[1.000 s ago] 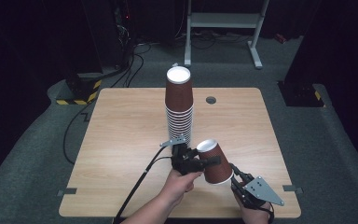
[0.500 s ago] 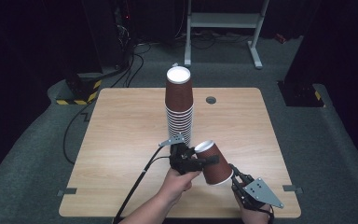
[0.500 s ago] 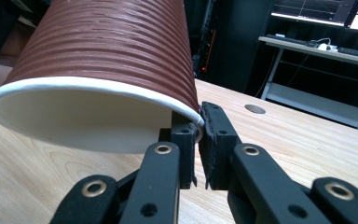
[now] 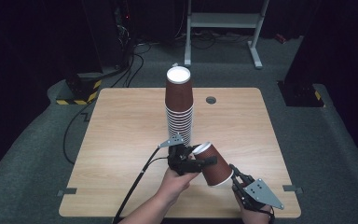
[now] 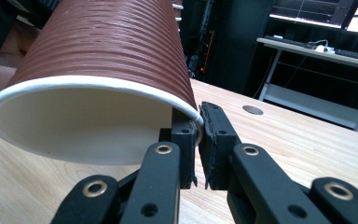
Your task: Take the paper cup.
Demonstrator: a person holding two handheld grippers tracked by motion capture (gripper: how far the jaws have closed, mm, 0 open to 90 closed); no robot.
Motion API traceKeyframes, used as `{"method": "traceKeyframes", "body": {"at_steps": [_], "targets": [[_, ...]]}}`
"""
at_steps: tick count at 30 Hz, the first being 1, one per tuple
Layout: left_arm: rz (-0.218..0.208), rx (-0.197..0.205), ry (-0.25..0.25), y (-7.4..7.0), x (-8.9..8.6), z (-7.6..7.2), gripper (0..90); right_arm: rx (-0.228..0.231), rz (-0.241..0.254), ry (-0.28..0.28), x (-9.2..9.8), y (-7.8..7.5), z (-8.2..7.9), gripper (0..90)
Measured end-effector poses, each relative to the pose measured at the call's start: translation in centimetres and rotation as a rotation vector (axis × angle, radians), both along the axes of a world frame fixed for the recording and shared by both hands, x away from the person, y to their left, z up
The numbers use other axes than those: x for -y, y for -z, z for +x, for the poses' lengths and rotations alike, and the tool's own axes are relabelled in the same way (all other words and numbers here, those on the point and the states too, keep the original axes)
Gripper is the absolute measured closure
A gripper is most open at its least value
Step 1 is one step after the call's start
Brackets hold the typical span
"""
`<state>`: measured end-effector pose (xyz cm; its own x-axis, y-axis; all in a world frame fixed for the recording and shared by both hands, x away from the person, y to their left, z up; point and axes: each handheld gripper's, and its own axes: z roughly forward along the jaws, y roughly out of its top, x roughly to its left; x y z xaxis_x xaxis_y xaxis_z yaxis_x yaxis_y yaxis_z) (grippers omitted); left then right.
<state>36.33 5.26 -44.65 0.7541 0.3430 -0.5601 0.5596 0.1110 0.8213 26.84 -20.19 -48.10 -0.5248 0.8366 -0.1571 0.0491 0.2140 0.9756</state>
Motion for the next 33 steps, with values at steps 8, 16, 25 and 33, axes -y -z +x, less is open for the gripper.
{"method": "traceKeyframes", "body": {"at_steps": [8,16,25,33], "targets": [[0.003,0.017,-0.005,-0.1,-0.5,-0.1,9.3,0.019,-0.009,-0.007,-0.3,-0.2,-0.3,84.5],[0.011,0.03,-0.041,-0.4,-1.1,0.1,9.3,0.008,0.015,0.008,0.3,-0.2,-0.1,84.9],[0.047,0.066,-0.076,-0.6,-1.6,-0.2,9.8,0.015,0.015,0.01,0.2,-0.3,-0.3,85.1],[0.067,0.131,-0.109,-1.0,-2.9,-1.1,14.4,0.005,0.009,0.01,0.3,-0.1,-0.2,85.4]]}}
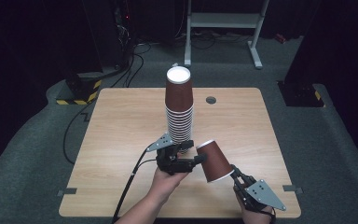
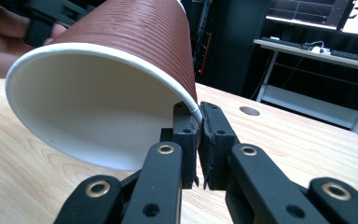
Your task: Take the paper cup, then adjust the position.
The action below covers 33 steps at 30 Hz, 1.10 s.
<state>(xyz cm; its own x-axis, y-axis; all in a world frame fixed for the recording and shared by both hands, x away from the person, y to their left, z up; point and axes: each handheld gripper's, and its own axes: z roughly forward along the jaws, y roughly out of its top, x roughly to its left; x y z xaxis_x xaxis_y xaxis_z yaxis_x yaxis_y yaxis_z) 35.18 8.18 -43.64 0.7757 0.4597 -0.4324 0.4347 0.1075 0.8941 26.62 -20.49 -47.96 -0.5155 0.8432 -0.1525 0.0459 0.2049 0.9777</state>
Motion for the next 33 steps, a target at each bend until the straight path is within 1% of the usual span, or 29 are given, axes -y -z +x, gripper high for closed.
{"method": "traceKeyframes", "body": {"at_steps": [1,2,3,4,5,6,7,8,9,10,12,13,14,15,19,20,22,24,25,28,29,30,31,32,33], "targets": [[0.0,0.0,0.0,0.0,0.0,0.0,14.4,0.0,-0.001,0.003,0.1,0.0,0.0,85.4],[0.034,0.027,-0.011,-0.1,-0.3,-0.3,14.4,-0.002,-0.002,0.006,0.1,0.0,0.0,85.4],[0.034,0.027,-0.011,-0.1,-0.3,-0.3,14.5,-0.002,0.0,0.009,0.2,0.0,0.0,85.4],[0.047,0.036,-0.016,-0.2,-0.5,-0.5,14.5,-0.003,0.0,0.011,0.2,0.0,0.1,85.4],[0.069,0.054,-0.024,-0.1,-0.8,-0.7,14.5,-0.003,0.0,0.015,0.3,0.0,0.1,85.4],[0.08,0.066,-0.029,0.0,-1.0,-0.8,14.5,-0.003,0.0,0.017,0.4,0.0,0.1,85.4],[0.08,0.066,-0.029,0.0,-1.0,-0.8,14.5,-0.004,-0.001,0.018,0.4,0.0,0.1,85.4],[0.094,0.079,-0.037,0.2,-1.5,-1.0,14.5,-0.004,-0.001,0.022,0.5,-0.1,0.1,85.4],[0.094,0.079,-0.037,0.2,-1.5,-1.0,14.5,-0.004,-0.002,0.025,0.6,-0.1,0.2,85.4],[0.104,0.084,-0.038,0.3,-1.8,-1.1,14.5,-0.004,-0.002,0.025,0.6,-0.1,0.2,85.4],[0.135,0.097,-0.057,0.7,-2.3,-1.2,14.6,-0.006,-0.004,0.027,0.6,-0.1,0.3,85.4],[0.148,0.096,-0.065,0.9,-2.7,-1.2,14.7,-0.009,-0.004,0.027,0.6,-0.1,0.3,85.4],[0.176,0.097,-0.087,1.2,-3.5,-1.2,14.7,-0.013,-0.007,0.03,0.6,-0.1,0.4,85.4],[0.176,0.097,-0.087,1.2,-3.5,-1.2,14.7,-0.013,-0.007,0.03,0.6,-0.1,0.4,85.4],[0.238,0.103,-0.125,2.1,-5.1,-1.3,14.7,-0.021,-0.006,0.037,0.7,0.0,0.5,85.4],[0.272,0.105,-0.147,2.6,-5.9,-1.3,14.6,-0.026,-0.007,0.043,0.7,0.0,0.6,85.4],[0.28,0.102,-0.153,2.7,-6.2,-1.4,14.5,-0.029,-0.007,0.045,0.8,0.0,0.7,85.4],[0.303,0.094,-0.18,3.3,-7.3,-1.3,14.5,-0.038,-0.006,0.054,1.0,0.0,0.9,85.4],[0.303,0.094,-0.18,3.3,-7.3,-1.3,14.5,-0.038,-0.006,0.054,1.0,0.0,0.9,85.4],[0.332,0.077,-0.203,3.9,-8.5,-1.1,14.4,-0.046,-0.013,0.062,1.2,0.0,1.2,85.5],[0.344,0.072,-0.208,4.0,-8.9,-1.0,14.3,-0.061,-0.018,0.062,1.2,0.0,1.4,85.5],[0.37,0.068,-0.222,4.3,-9.6,-0.9,14.3,-0.07,-0.023,0.062,1.3,-0.1,1.5,85.5],[0.37,0.068,-0.222,4.3,-9.6,-0.9,14.3,-0.07,-0.023,0.062,1.3,-0.1,1.5,85.5],[0.392,0.061,-0.234,4.6,-10.4,-0.8,14.4,-0.086,-0.037,0.061,1.3,-0.1,1.6,85.5],[0.392,0.061,-0.234,4.6,-10.4,-0.8,14.4,-0.094,-0.041,0.058,1.4,-0.1,1.8,85.5]]}}
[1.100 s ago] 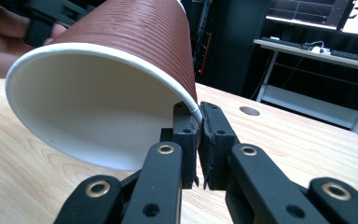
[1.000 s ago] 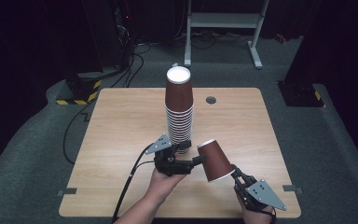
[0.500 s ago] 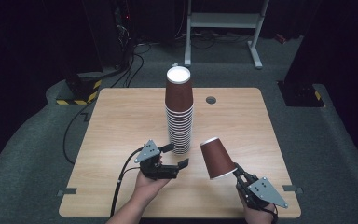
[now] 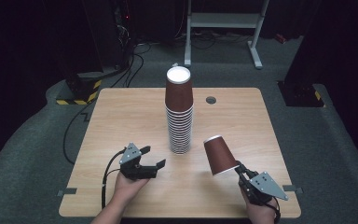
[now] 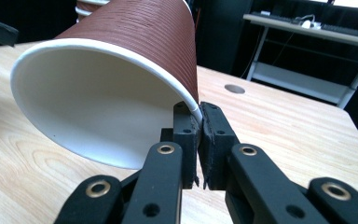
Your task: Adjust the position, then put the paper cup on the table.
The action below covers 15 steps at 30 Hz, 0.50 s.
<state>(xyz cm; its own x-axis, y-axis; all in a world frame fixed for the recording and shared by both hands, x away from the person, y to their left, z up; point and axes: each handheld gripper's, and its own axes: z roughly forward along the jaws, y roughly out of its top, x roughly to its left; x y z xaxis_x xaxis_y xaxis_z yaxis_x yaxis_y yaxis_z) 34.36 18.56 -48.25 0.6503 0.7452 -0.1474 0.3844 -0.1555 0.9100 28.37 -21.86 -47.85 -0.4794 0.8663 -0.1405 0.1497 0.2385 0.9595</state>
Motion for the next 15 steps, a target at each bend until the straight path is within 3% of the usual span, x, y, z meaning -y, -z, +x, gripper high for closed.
{"method": "traceKeyframes", "body": {"at_steps": [2,7,15], "targets": [[0.023,-0.013,-0.009,0.4,-0.6,0.1,14.3,-0.024,-0.001,-0.001,0.1,-0.1,0.2,85.5],[0.136,-0.045,-0.054,1.4,-2.3,0.4,14.3,-0.081,-0.036,-0.01,0.2,-0.4,0.8,85.5],[0.218,-0.094,-0.111,3.2,-4.3,0.7,14.3,-0.155,-0.082,-0.014,0.2,-2.0,1.6,85.5]]}}
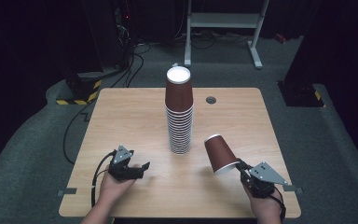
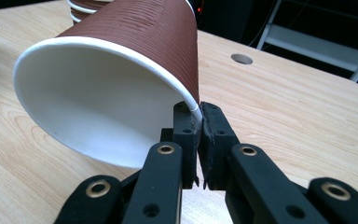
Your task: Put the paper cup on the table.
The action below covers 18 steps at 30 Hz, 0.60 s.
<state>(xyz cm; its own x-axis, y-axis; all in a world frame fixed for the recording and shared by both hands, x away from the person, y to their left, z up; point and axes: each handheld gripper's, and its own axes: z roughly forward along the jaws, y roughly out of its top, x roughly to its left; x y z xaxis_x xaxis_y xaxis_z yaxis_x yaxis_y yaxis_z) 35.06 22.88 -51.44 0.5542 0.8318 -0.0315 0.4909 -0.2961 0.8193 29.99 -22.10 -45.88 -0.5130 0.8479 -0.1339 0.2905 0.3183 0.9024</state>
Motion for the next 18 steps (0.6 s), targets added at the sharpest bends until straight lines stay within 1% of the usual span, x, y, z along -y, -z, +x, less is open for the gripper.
{"method": "traceKeyframes", "body": {"at_steps": [1,2,3,4,6,7,8,9,10,11,13,14,15,16,17,18], "targets": [[0.0,0.0,0.0,0.0,0.0,0.0,14.3,0.0,0.0,0.0,0.0,0.0,0.0,85.5],[0.013,-0.018,-0.003,0.5,-0.3,0.1,14.3,-0.021,-0.006,0.0,-0.1,-0.2,0.2,85.5],[0.013,-0.018,-0.003,0.5,-0.3,0.1,14.3,-0.021,-0.006,0.0,-0.1,-0.2,0.2,85.5],[0.02,-0.02,-0.003,0.7,-0.4,0.1,14.3,-0.041,-0.007,-0.001,-0.2,-0.4,0.3,85.5],[0.02,-0.036,-0.004,1.0,-0.6,0.2,14.3,-0.063,-0.015,0.0,-0.3,-0.6,0.5,85.5],[0.016,-0.045,-0.003,1.2,-0.7,0.2,14.3,-0.072,-0.023,0.001,-0.4,-0.8,0.5,85.5],[0.013,-0.047,-0.004,1.5,-0.9,0.2,14.3,-0.097,-0.033,-0.003,-0.5,-1.2,0.6,85.5],[0.013,-0.047,-0.004,1.5,-0.9,0.2,14.3,-0.107,-0.038,-0.007,-0.6,-1.4,0.7,85.5],[0.009,-0.054,-0.006,1.8,-0.9,0.2,14.3,-0.107,-0.038,-0.007,-0.6,-1.4,0.7,85.5],[0.013,-0.068,-0.007,1.9,-1.0,0.3,14.5,-0.121,-0.042,-0.011,-0.7,-1.7,0.8,85.4],[-0.008,-0.055,-0.016,1.8,-1.2,0.4,14.7,-0.152,-0.049,-0.017,-0.8,-2.1,1.0,85.5],[-0.017,-0.059,-0.022,1.8,-1.3,0.5,14.9,-0.185,-0.059,-0.016,-0.8,-2.4,1.2,85.5],[-0.025,-0.076,-0.024,1.9,-1.4,0.6,14.9,-0.206,-0.063,-0.018,-0.8,-2.5,1.4,85.5],[-0.025,-0.076,-0.024,1.9,-1.4,0.6,14.9,-0.206,-0.063,-0.018,-0.8,-2.5,1.4,85.5],[-0.025,-0.077,-0.025,1.9,-1.4,0.6,14.9,-0.229,-0.07,-0.017,-0.8,-2.7,1.6,85.4],[-0.023,-0.078,-0.022,2.0,-1.3,0.5,15.0,-0.239,-0.076,-0.016,-0.9,-2.8,1.8,85.4]]}}
